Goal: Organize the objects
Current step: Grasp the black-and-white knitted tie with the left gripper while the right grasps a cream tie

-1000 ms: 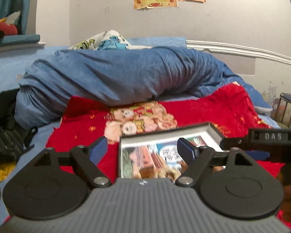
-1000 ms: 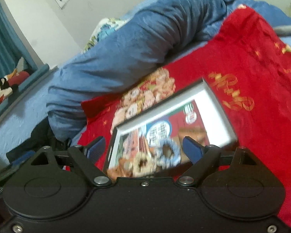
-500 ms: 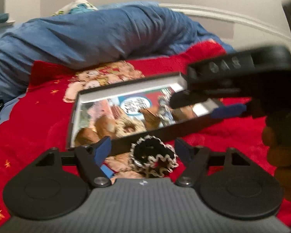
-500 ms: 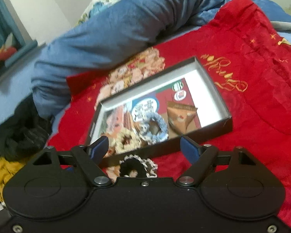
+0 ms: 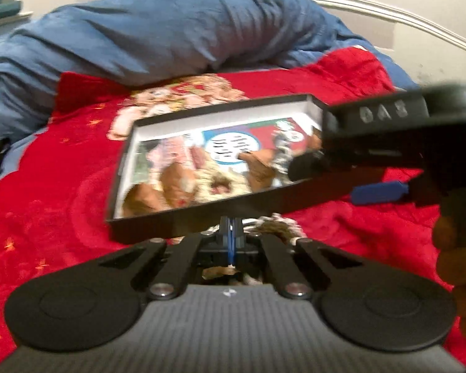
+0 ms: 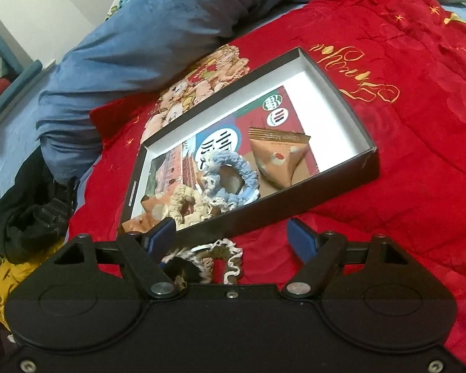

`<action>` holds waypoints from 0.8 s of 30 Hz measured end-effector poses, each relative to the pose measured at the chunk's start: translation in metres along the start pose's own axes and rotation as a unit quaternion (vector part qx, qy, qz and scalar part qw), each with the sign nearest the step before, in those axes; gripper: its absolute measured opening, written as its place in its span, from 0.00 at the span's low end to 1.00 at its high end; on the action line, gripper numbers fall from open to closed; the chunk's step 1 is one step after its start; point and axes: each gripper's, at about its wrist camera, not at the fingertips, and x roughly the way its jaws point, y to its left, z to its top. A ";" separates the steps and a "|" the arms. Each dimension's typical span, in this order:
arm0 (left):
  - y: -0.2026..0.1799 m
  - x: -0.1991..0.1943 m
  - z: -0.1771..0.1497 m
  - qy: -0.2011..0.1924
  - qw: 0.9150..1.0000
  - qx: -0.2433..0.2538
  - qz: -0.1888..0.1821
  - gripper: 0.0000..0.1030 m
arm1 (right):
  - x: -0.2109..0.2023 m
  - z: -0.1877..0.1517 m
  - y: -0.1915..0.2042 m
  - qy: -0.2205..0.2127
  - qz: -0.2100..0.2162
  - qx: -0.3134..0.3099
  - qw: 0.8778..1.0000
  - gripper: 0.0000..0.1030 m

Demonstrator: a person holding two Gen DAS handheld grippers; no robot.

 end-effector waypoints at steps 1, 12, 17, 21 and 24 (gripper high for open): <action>0.004 -0.003 0.001 0.000 1.000 -0.007 0.003 0.02 | 0.002 -0.001 0.001 0.002 -0.001 -0.003 1.000 0.76; 0.007 -0.001 -0.006 0.035 0.999 0.013 -0.019 0.58 | 0.023 -0.013 0.023 0.029 -0.012 -0.046 0.998 0.63; -0.001 0.014 -0.009 0.041 0.999 0.009 0.007 0.59 | 0.025 -0.012 0.019 0.033 -0.008 -0.035 0.999 0.59; 0.005 0.026 -0.011 0.050 0.998 -0.018 0.016 0.54 | 0.034 -0.013 0.020 0.042 -0.010 -0.041 0.998 0.56; 0.010 0.034 -0.012 0.059 0.998 -0.027 0.021 0.53 | 0.043 -0.015 0.023 0.049 -0.009 -0.052 0.997 0.52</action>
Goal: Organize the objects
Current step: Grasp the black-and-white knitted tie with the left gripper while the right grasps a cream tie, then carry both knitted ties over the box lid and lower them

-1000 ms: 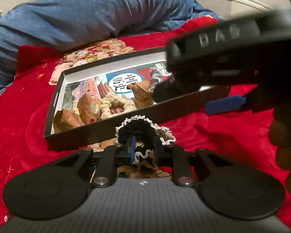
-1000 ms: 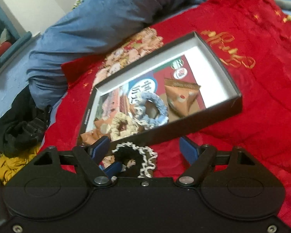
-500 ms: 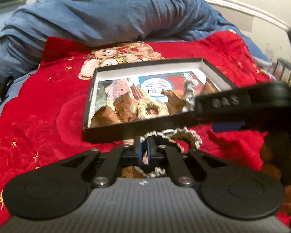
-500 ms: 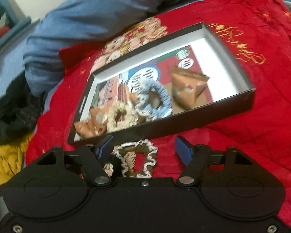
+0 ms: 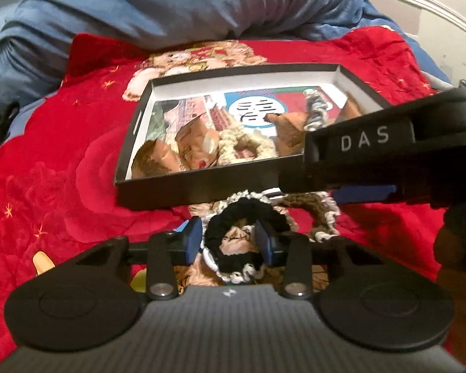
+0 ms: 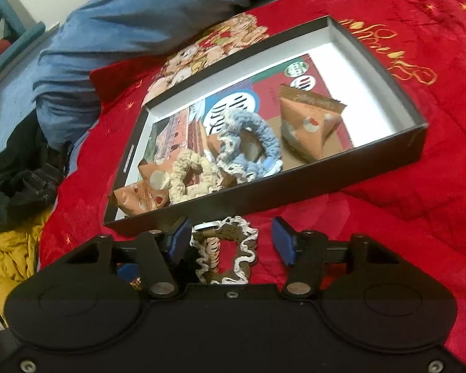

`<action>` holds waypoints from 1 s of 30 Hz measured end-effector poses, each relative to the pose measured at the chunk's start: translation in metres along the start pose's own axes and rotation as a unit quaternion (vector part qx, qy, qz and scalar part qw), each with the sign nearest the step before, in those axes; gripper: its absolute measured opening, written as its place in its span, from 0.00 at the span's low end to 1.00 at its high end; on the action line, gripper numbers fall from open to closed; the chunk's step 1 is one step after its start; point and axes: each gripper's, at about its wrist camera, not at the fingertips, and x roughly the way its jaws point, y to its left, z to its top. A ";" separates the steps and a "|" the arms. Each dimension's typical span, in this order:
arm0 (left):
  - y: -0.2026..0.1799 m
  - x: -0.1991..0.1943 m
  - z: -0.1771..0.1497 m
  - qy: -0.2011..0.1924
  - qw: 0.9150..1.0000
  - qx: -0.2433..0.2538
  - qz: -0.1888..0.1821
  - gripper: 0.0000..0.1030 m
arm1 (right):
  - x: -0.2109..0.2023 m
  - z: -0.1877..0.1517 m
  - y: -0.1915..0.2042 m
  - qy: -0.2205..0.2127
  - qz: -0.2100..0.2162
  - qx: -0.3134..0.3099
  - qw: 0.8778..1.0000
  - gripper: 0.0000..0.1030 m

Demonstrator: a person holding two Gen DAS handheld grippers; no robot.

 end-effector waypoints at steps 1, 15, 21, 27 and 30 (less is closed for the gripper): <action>0.001 0.002 0.000 0.001 1.000 -0.004 0.000 0.43 | 0.003 0.000 0.001 0.002 -0.001 -0.002 1.000 0.51; -0.002 0.007 0.001 0.012 1.000 -0.003 0.010 0.13 | 0.021 -0.009 0.017 0.014 -0.051 -0.051 0.997 0.16; 0.003 0.002 0.006 0.021 0.999 -0.026 0.006 0.11 | 0.012 -0.008 0.020 0.004 -0.050 -0.042 0.998 0.10; 0.010 -0.009 0.014 0.016 0.999 -0.042 0.015 0.10 | -0.013 0.001 0.020 -0.037 -0.011 -0.037 0.999 0.10; 0.013 -0.012 0.016 0.014 0.999 -0.050 0.014 0.10 | -0.020 0.005 0.020 -0.045 -0.007 -0.034 0.998 0.10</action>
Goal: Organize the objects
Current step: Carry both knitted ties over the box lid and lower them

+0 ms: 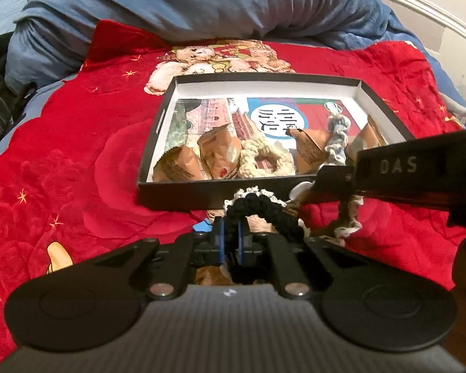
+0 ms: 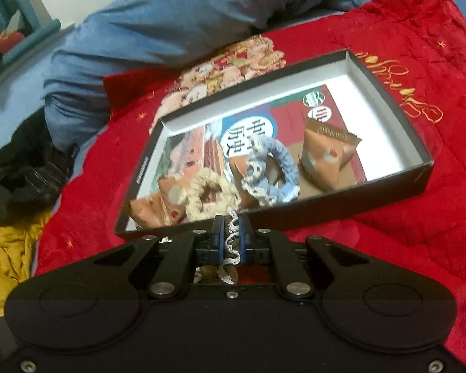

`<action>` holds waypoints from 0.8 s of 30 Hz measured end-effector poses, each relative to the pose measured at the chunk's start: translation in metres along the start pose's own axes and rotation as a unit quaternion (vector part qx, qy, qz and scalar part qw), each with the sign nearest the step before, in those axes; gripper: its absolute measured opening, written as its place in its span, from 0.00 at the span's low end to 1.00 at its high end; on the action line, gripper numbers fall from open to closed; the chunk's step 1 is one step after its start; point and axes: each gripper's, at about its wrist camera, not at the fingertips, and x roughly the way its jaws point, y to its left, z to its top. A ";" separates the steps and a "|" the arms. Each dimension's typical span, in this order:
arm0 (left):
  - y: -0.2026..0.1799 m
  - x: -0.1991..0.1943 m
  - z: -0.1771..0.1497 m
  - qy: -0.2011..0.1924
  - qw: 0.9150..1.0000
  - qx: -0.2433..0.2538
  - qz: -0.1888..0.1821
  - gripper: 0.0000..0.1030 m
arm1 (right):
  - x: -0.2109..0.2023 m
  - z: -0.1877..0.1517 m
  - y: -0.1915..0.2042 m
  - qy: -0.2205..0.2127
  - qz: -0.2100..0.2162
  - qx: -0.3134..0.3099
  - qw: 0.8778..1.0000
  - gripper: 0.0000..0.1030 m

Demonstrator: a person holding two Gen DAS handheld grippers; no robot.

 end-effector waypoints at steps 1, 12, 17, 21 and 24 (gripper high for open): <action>0.001 -0.001 0.001 0.000 1.000 -0.002 0.001 0.10 | -0.001 0.001 0.000 -0.001 -0.001 0.000 1.000 0.10; 0.007 -0.007 0.003 -0.002 1.000 -0.017 0.004 0.10 | -0.009 0.000 0.007 -0.016 0.022 -0.007 1.000 0.10; 0.012 -0.006 0.004 0.008 1.000 -0.027 0.012 0.10 | -0.017 0.003 0.008 -0.034 0.065 0.004 0.997 0.10; 0.016 -0.006 0.007 0.011 0.999 -0.036 0.018 0.10 | -0.021 0.005 0.010 -0.044 0.076 0.001 0.996 0.10; 0.019 -0.007 0.009 0.012 0.999 -0.042 0.017 0.10 | -0.022 0.005 0.011 -0.046 0.080 0.003 0.996 0.10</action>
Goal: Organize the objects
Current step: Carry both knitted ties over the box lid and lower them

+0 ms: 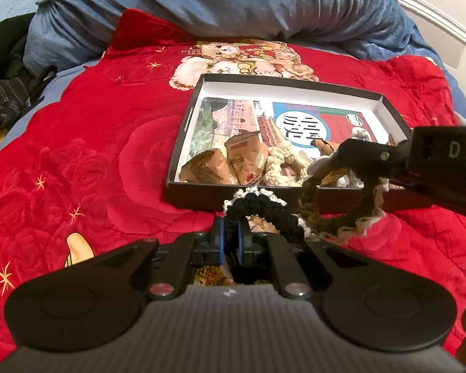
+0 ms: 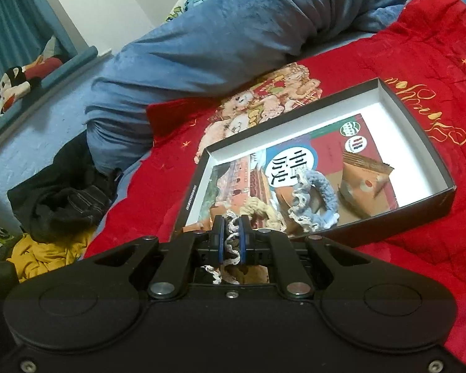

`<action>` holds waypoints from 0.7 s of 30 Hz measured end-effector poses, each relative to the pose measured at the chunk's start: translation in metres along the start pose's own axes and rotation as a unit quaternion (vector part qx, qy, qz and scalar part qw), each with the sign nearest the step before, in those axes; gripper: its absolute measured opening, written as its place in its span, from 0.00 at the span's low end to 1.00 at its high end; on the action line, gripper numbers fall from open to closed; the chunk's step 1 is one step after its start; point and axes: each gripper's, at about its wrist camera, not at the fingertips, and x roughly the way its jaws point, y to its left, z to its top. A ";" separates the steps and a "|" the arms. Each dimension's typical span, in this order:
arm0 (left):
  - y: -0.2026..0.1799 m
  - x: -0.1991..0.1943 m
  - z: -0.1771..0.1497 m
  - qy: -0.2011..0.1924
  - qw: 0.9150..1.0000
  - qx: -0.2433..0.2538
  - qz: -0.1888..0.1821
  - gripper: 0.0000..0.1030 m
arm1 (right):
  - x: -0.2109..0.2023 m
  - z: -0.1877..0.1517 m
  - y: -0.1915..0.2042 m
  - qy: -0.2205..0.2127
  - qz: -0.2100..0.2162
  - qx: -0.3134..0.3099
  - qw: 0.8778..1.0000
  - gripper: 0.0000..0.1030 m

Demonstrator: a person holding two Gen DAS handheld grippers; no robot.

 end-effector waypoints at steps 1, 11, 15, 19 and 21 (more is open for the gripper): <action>0.000 0.000 0.000 -0.001 1.000 0.001 0.000 0.10 | 0.000 0.000 0.000 -0.001 0.001 -0.001 1.000 0.10; 0.000 -0.006 0.004 -0.008 1.000 0.003 -0.001 0.10 | -0.002 0.000 0.006 -0.006 0.017 -0.007 1.000 0.10; 0.001 -0.011 0.007 -0.019 1.000 0.001 -0.006 0.10 | -0.005 0.004 0.009 -0.017 0.031 -0.008 0.999 0.10; 0.010 -0.019 0.015 -0.039 0.999 -0.019 -0.022 0.10 | -0.008 0.009 0.012 -0.027 0.043 -0.008 0.999 0.10; 0.016 -0.024 0.021 -0.055 0.998 -0.024 -0.027 0.10 | -0.009 0.012 0.012 -0.032 0.048 -0.005 0.998 0.10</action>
